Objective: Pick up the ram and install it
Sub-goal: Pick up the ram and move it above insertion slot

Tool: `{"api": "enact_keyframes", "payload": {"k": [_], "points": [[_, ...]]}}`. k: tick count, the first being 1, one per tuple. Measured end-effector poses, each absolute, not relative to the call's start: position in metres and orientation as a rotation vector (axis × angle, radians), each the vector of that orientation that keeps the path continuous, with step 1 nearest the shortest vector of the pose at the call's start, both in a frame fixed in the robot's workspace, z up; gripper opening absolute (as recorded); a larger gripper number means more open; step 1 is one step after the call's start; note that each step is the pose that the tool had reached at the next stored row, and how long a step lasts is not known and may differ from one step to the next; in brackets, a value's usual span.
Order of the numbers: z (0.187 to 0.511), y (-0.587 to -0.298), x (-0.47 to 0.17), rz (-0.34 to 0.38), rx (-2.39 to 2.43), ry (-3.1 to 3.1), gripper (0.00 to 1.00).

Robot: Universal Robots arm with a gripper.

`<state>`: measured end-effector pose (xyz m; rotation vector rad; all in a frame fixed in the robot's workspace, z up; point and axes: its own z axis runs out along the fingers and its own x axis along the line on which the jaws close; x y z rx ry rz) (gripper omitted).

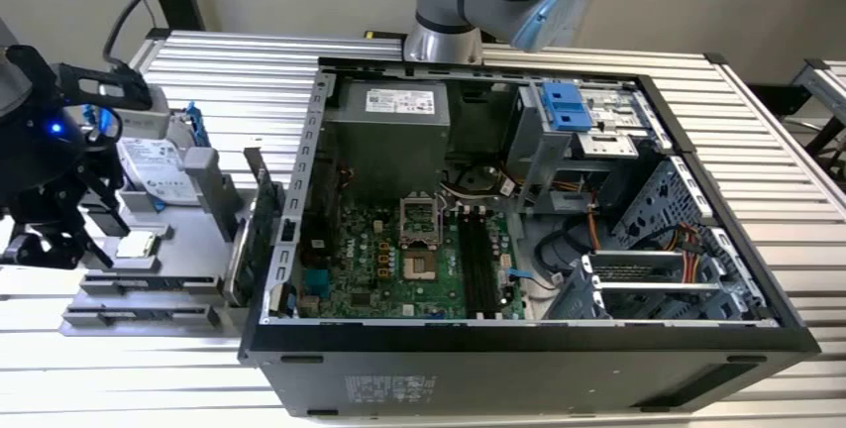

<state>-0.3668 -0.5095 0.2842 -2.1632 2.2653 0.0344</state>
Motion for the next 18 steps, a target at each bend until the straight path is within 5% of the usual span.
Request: {"api": "enact_keyframes", "payload": {"k": [18], "points": [[0.253,-0.515,-0.371,0.027,-2.167,2.268,1.00]]}}
